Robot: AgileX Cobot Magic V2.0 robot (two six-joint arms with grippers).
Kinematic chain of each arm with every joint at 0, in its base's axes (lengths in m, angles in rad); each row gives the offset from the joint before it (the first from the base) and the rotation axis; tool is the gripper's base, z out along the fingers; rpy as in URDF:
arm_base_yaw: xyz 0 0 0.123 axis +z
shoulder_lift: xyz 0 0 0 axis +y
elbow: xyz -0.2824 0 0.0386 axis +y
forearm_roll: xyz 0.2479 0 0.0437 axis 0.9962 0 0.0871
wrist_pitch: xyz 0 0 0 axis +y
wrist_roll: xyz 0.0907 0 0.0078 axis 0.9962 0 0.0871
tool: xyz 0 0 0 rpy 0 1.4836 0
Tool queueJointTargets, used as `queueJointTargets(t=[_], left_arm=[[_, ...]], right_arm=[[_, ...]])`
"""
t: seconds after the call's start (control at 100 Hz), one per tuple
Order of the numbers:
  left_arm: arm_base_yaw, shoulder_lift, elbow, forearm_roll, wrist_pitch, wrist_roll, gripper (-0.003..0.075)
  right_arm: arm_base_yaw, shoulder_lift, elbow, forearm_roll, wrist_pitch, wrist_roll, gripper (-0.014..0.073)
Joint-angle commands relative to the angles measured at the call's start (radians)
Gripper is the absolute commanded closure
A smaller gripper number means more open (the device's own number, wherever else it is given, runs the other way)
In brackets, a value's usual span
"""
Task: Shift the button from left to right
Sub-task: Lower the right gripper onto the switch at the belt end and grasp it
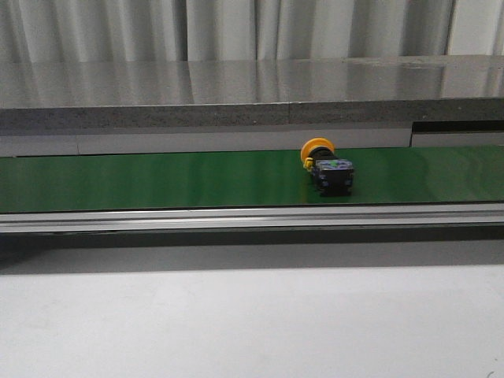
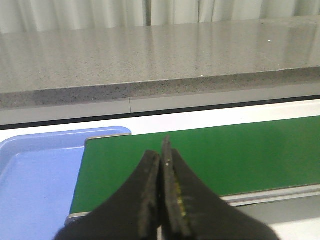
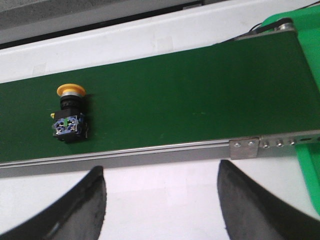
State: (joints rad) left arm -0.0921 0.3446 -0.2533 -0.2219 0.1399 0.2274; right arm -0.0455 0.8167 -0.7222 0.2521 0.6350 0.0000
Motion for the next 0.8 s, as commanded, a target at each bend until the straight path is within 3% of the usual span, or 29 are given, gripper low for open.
queueJointTargets(t=[0.0,0.45,0.79], left_arm=[[-0.010,0.009,-0.028,-0.012,-0.081,-0.004,0.0741],[-0.010,0.009,-0.028,-0.012,-0.081,-0.004,0.0741],[-0.010,0.009,-0.028,-0.012,-0.081,-0.004,0.0741]], right_arm=[[0.009,0.049,-0.045,0.048,-0.053,-0.036,0.0090],[0.181,0.455,-0.303,0.082,-0.004,-0.178,0.0090],[0.197,0.699,-0.451,0.008,0.043,-0.216,0.0090]])
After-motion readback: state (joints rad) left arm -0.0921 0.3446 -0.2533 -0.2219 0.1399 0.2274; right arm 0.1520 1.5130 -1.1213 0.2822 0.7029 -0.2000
